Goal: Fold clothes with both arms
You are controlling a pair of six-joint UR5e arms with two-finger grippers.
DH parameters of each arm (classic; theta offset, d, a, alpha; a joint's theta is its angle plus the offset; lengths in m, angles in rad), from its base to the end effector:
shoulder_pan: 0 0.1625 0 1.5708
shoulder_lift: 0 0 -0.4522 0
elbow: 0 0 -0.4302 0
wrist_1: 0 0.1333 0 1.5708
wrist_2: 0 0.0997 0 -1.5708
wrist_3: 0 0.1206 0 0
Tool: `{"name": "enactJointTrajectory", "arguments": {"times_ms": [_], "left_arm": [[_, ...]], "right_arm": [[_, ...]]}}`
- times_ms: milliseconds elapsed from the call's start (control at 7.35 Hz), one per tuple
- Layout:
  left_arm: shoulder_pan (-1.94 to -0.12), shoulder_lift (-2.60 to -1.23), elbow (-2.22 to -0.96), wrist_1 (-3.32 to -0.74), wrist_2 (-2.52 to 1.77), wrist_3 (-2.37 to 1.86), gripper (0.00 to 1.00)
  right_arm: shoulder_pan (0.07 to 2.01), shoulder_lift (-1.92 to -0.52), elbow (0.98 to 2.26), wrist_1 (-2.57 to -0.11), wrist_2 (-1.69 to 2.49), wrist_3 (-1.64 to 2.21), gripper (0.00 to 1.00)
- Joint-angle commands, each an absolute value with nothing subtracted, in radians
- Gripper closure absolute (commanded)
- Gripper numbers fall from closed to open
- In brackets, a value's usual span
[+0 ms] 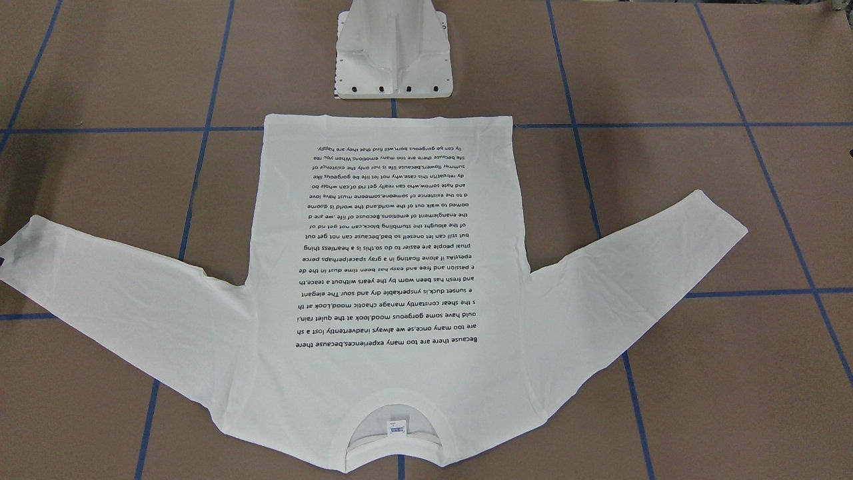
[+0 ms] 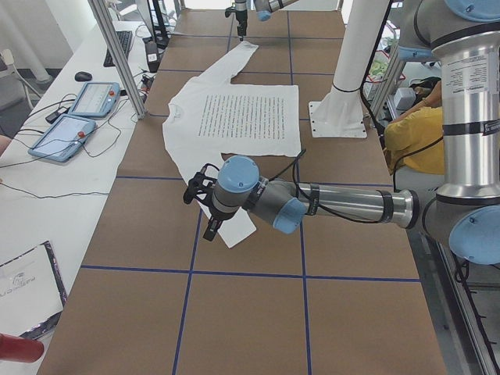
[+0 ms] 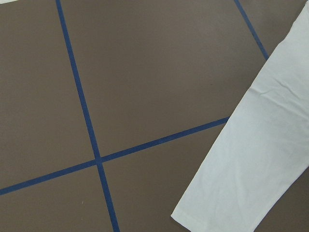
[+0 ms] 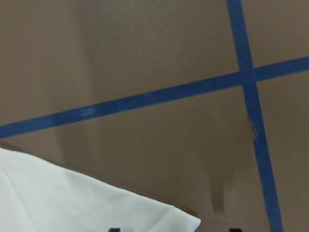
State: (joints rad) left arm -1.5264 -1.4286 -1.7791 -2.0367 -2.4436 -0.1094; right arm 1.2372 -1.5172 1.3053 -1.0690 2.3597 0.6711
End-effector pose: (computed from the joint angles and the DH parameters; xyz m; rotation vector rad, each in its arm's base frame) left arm -0.0191 -0.4917 0.5979 0.4301 0.8863 0.1724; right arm -0.1398 -0.5491 0.7575 -0.1366 -0.8198 0.2036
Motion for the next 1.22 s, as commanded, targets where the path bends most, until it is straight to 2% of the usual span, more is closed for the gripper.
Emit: {"name": "enactJointTrajectory", "arguments": {"times_ms": [0,272,408,680,952,1088], "left_arm": [[-1.526,-1.428,-1.779,-2.037,-2.444,-0.106,0.00],[-1.526,-1.428,-1.779,-2.037,-2.444,-0.103,0.00],[-1.526,-1.428,-1.779,-2.037,-2.444,-0.101,0.00],[-1.526,-1.428,-1.779,-2.037,-2.444,-0.101,0.00],[-1.526,-1.428,-1.779,-2.037,-2.444,-0.103,0.00],[-1.526,-1.428,-1.779,-2.037,-2.444,-0.103,0.00]], "right_arm": [[1.233,-1.494,1.255,-1.069,2.362,0.676,0.24],[1.230,-1.485,1.233,-1.071,2.365,0.676,0.32],[1.230,-1.485,1.232,-1.071,2.364,0.676,0.47],[1.230,-1.485,1.230,-1.071,2.367,0.677,1.00],[1.230,-1.485,1.241,-1.071,2.378,0.678,1.00],[1.230,-1.485,1.285,-1.074,2.449,0.698,1.00]]}}
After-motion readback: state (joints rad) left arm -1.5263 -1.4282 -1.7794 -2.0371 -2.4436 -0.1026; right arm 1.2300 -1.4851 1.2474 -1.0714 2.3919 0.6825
